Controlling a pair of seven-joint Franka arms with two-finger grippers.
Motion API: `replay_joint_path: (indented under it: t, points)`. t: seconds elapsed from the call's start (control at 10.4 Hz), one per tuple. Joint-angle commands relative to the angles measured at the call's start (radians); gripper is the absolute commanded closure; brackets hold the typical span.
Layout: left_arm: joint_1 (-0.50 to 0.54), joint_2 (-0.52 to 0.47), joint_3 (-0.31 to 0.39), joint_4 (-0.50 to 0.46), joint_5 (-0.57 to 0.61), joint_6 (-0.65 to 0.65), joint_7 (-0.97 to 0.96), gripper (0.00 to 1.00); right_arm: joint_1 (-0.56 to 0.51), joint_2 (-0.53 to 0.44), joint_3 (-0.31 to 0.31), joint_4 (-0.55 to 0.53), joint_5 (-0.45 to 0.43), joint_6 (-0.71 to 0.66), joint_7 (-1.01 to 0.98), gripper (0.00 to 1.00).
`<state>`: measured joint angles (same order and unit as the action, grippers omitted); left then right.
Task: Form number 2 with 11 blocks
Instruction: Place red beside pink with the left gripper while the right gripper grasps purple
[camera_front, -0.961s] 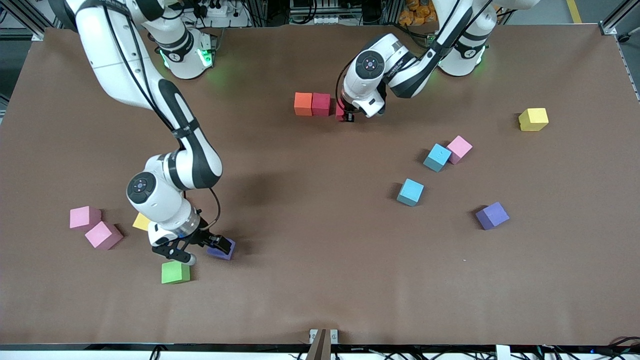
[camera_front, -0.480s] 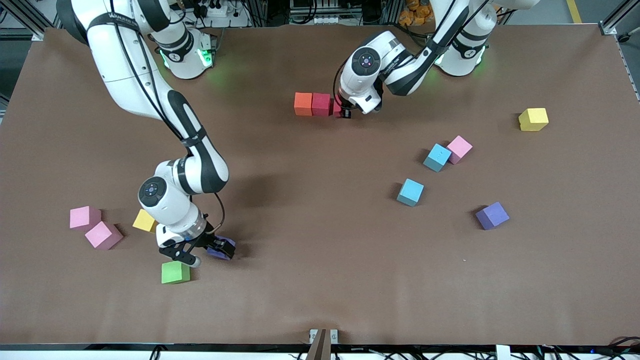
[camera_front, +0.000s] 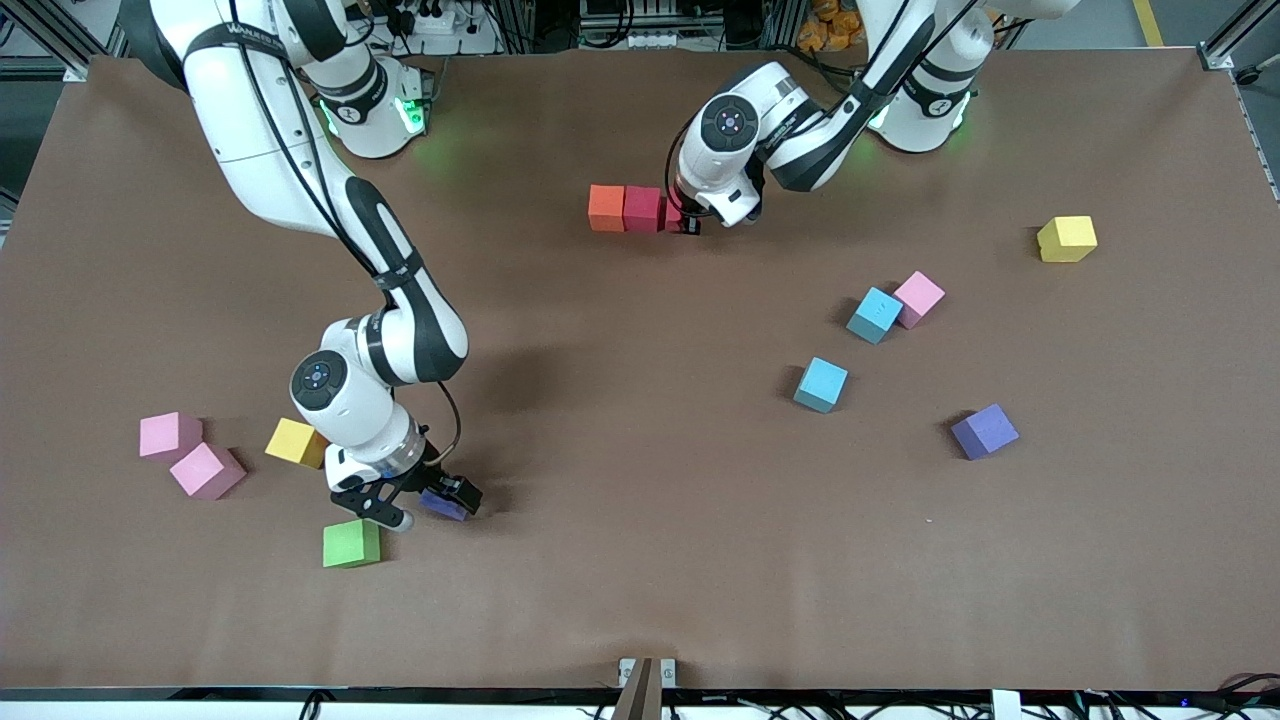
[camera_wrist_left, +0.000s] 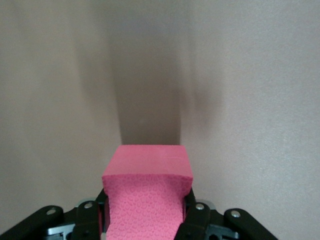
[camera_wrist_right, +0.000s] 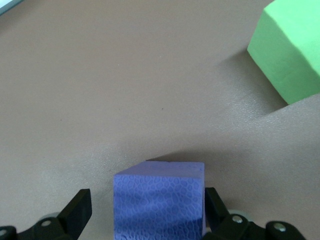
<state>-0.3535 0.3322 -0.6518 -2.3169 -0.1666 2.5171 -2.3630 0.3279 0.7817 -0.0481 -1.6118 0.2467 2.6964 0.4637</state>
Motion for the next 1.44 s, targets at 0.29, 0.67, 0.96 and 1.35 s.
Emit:
replay_joint_path:
  t: [0.29, 0.67, 0.96, 1.35]
  points:
    - [0.001, 0.007, -0.022, -0.002, 0.001, 0.019, -0.024, 0.49, 0.0, 0.01, -0.001, 0.016, -0.011, -0.009, -0.016, 0.64]
    - [0.001, 0.017, -0.022, 0.001, 0.002, 0.029, -0.019, 0.46, 0.002, -0.005, -0.001, 0.053, -0.027, -0.087, -0.016, 0.84]
    - [-0.002, 0.025, -0.02, 0.005, 0.002, 0.035, -0.015, 0.45, 0.0, -0.031, 0.002, 0.138, -0.026, -0.277, -0.008, 0.84]
    - [-0.001, 0.05, -0.02, 0.019, 0.018, 0.042, -0.012, 0.42, 0.02, -0.1, 0.02, 0.138, -0.021, -0.377, 0.001, 0.83]
